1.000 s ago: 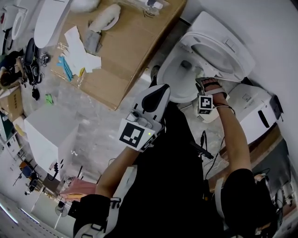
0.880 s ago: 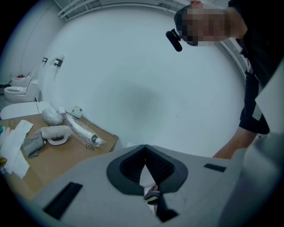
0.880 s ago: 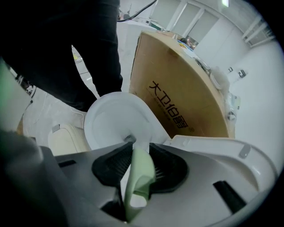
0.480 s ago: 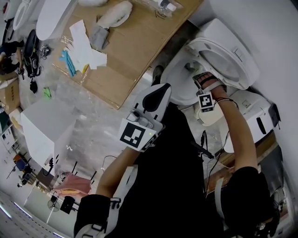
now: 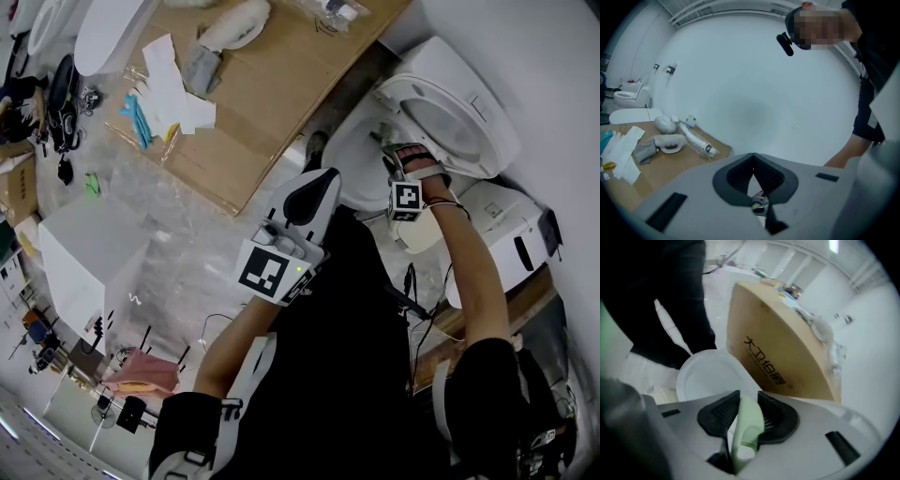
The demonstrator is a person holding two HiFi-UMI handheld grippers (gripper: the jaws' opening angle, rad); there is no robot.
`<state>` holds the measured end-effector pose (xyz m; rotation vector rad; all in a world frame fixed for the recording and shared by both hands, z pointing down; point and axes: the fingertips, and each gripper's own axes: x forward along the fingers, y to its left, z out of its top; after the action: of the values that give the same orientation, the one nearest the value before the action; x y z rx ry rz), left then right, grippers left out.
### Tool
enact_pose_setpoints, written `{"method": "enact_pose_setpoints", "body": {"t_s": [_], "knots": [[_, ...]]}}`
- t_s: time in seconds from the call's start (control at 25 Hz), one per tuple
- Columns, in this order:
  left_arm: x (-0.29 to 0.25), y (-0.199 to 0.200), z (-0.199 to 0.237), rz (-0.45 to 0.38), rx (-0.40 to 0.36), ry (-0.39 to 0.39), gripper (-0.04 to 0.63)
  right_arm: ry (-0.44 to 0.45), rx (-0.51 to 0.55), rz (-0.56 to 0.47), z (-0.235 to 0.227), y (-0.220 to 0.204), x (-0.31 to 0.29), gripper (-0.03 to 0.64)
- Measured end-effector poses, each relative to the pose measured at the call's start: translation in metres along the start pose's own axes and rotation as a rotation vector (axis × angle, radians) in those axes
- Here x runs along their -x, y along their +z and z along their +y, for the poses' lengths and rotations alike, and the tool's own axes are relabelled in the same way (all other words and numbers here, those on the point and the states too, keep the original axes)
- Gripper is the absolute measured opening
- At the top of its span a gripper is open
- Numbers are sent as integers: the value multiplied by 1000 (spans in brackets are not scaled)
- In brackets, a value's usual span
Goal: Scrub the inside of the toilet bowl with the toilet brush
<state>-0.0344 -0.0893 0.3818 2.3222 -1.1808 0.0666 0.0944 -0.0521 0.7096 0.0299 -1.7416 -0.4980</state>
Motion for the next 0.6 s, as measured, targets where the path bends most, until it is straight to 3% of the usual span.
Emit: {"method": "enact_pose_setpoints", "body": {"t_s": [0.16, 0.28, 0.44, 0.6], "knots": [[-3, -2, -11, 7, 0, -25, 9, -72, -647, 61, -10, -36, 15, 126], [-13, -1, -20, 22, -10, -58, 8, -139, -1071, 125, 0, -70, 25, 126], [-31, -2, -33, 52, -23, -108, 8, -227, -1696, 222, 39, -118, 34, 126], [-51, -5, -39, 87, -30, -158, 9, -386, -2396, 315, 101, -152, 45, 126]]}}
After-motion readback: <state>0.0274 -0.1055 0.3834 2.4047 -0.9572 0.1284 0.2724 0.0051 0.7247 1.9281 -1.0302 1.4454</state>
